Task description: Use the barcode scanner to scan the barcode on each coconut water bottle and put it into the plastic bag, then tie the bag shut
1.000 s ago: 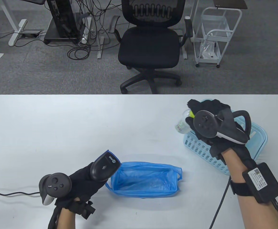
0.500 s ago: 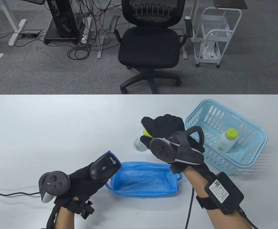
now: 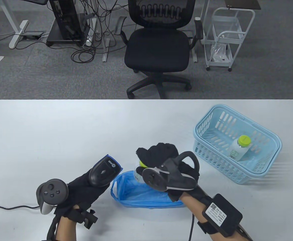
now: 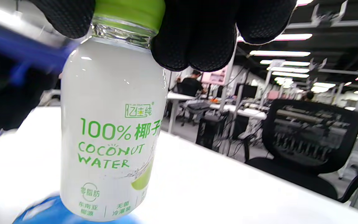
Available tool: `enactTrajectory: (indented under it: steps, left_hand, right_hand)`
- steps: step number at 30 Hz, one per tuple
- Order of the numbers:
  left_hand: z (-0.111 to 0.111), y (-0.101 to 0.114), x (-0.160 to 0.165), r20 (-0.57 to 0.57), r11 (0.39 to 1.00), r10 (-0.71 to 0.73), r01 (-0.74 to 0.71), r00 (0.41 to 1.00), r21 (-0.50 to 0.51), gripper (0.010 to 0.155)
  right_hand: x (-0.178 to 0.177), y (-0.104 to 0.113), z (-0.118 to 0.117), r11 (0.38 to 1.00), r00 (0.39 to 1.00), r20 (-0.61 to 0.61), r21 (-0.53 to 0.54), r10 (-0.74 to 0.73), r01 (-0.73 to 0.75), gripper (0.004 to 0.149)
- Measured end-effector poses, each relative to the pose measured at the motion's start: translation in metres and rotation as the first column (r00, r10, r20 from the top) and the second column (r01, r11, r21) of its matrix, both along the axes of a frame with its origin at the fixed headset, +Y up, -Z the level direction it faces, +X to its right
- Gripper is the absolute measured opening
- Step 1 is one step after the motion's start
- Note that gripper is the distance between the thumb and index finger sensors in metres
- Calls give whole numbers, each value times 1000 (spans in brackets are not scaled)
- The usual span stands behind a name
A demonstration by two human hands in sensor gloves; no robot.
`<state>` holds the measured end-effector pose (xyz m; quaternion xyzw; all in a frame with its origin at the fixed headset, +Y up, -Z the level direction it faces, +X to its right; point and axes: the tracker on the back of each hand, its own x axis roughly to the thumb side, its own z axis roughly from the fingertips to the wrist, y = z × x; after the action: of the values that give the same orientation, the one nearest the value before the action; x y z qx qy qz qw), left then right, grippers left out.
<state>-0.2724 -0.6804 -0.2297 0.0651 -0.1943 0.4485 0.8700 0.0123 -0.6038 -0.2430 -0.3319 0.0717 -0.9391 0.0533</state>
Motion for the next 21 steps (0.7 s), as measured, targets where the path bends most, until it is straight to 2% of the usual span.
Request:
enactTrajectory:
  steps: [5,8,11,14,16,18,21]
  left_hand:
    - [0,-1,-5,-18,1000,27,-27,999,-4,45]
    - [-1,-2,-5,-15,1000,21,-21,1000,-8,46]
    - [-2,-2,-4,-11,1000,18,-18,1000,-12,45]
    - [-1,1,-6,-11,999,37,-37,999,-5,46]
    - [1,3,-8,-8,997,74,-74,997,5,46]
    - [2,6,-9,-6,995,96,-96,995,16,46]
    - [3,7,-10,-6,993,113,-113,994,23,46]
  right_hand:
    - [-25,-50,-1,996,996,-27,-27,84,-85,66]
    - [-32,-65,-7,994,994,-4,-2,112,-112,65]
    - [-31,-70,-15,994,993,45,-36,105,-104,66]
    - [-20,-57,-22,991,996,56,-120,73,-65,71]
    - [-5,-38,-24,995,995,94,-96,23,-13,76]
    - [23,-10,-30,997,982,187,-68,-9,22,74]
    - [68,19,-44,998,940,338,-65,45,-24,70]
